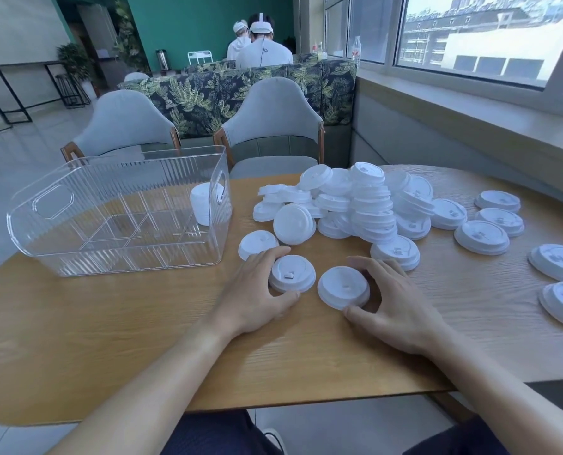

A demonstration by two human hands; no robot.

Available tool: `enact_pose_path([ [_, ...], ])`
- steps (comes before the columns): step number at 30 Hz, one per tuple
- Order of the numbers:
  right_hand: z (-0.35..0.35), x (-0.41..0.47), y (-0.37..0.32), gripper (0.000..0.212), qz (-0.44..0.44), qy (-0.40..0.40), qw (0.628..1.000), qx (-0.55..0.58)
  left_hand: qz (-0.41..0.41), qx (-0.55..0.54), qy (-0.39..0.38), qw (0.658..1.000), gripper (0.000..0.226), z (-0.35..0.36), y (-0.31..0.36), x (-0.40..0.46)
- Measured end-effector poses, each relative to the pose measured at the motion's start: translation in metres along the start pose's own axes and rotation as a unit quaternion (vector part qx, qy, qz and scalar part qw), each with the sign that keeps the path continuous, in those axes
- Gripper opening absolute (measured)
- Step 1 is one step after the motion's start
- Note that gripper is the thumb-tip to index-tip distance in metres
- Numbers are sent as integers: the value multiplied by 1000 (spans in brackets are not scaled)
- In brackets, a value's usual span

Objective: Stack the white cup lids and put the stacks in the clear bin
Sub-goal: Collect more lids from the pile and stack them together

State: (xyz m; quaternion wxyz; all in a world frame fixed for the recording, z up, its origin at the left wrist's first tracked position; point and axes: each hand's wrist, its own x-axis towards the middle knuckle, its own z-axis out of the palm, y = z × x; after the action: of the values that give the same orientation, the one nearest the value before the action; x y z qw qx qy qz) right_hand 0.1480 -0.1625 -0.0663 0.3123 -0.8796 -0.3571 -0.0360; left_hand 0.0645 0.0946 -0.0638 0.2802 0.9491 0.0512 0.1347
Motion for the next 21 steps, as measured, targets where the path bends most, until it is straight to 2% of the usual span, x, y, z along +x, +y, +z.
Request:
enact_pose_path([
  [4, 0, 0, -1, 77, 5, -2, 1000, -3, -12, -21, 21, 999, 74, 1, 3, 1],
  [10, 0, 1, -3, 75, 9, -5, 1000, 0, -47, -143, 79, 985, 72, 3, 7, 0],
  [14, 0, 3, -4, 74, 7, -6, 1000, 8, -38, -178, 100, 978, 68, 12, 22, -2],
  [18, -3, 2, -3, 73, 39, 3, 994, 103, -12, -187, 78, 979, 72, 25, 38, -1],
  [21, -5, 2, -3, 58, 74, 34, 980, 182, 11, -166, 61, 984, 77, 31, 46, -1],
])
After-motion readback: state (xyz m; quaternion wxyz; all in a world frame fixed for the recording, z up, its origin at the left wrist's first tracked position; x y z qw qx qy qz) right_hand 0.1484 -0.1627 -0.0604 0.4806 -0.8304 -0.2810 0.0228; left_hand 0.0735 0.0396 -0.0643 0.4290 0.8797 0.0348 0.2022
